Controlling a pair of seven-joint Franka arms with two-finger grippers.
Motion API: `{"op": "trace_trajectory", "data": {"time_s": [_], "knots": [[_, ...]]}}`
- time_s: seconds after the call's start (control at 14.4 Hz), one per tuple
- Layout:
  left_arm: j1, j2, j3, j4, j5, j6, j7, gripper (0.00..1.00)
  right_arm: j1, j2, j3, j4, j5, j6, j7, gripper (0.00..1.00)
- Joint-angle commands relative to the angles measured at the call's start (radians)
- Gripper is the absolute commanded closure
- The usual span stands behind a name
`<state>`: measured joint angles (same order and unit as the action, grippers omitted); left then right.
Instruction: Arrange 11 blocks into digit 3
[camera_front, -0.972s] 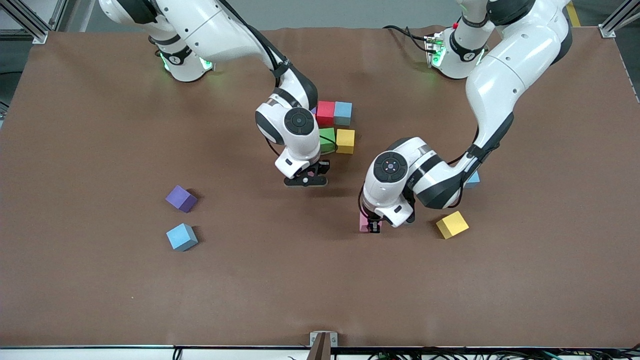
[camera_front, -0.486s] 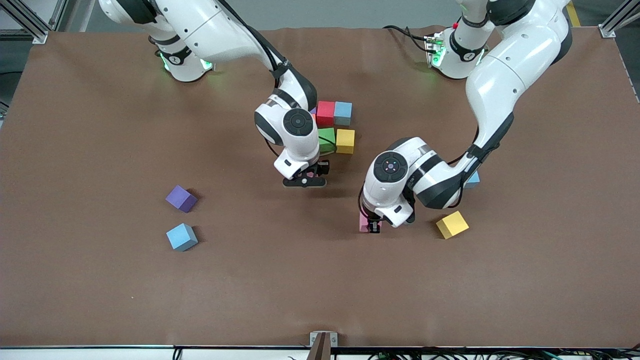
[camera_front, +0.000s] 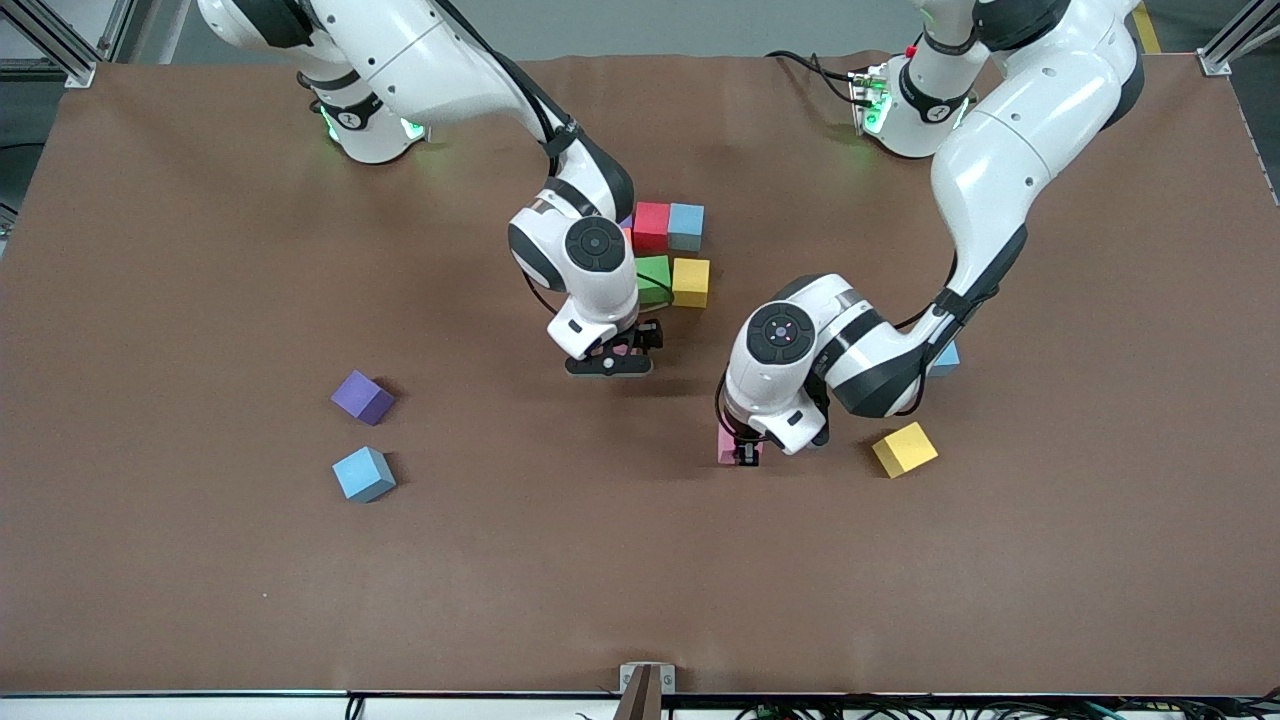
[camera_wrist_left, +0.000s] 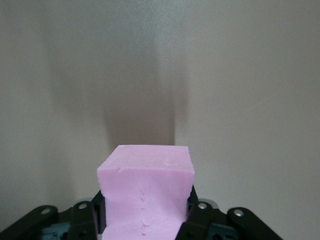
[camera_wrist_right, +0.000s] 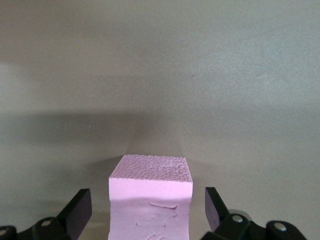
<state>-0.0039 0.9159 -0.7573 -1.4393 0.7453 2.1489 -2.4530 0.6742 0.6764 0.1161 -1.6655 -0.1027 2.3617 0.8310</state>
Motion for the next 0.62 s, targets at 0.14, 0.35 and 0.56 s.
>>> {"op": "trace_trajectory", "data": {"time_s": [0.14, 0.35, 0.56], "knots": [[-0.019, -0.006, 0.004, -0.001, -0.026, -0.001, -0.001, 0.78, -0.01, -0.058, 0.004, -0.01, -0.014, -0.007, -0.032, 0.0], [-0.022, -0.005, 0.004, -0.004, -0.024, 0.012, -0.021, 0.79, -0.034, -0.101, 0.008, -0.008, -0.005, -0.047, -0.102, 0.0], [-0.041, -0.003, 0.006, -0.01, -0.023, 0.014, -0.044, 0.79, -0.071, -0.156, 0.01, -0.002, -0.002, -0.131, -0.183, 0.0]]}}
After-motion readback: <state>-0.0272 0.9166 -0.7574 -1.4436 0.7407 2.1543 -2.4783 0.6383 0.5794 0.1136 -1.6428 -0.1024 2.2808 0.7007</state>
